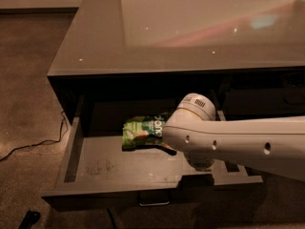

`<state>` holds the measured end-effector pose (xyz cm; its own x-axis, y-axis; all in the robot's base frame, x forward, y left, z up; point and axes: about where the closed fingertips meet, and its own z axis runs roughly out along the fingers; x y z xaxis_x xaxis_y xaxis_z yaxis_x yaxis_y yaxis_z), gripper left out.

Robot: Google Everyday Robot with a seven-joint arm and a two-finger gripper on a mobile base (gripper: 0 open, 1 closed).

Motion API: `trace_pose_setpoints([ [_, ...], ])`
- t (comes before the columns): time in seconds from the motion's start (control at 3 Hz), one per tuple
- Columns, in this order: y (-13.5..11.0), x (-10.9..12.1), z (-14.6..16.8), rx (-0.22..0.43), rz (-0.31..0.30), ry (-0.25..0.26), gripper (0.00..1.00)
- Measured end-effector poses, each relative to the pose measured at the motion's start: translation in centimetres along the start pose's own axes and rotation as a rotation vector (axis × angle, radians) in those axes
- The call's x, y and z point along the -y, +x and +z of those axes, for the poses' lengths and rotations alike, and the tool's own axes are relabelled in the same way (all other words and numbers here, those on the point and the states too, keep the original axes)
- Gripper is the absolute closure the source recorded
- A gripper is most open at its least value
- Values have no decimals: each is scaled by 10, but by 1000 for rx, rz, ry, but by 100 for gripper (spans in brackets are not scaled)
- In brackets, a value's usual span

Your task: Open top drawer

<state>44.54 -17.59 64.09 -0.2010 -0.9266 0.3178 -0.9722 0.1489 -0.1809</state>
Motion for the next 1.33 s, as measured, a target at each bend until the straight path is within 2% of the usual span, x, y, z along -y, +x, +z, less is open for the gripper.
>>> trace_pose_setpoints([
  [0.33,0,0,0,0,0,0,58],
  [0.67,0,0,0,0,0,0,27],
  [1.0,0,0,0,0,0,0,4],
  [1.33,0,0,0,0,0,0,0],
])
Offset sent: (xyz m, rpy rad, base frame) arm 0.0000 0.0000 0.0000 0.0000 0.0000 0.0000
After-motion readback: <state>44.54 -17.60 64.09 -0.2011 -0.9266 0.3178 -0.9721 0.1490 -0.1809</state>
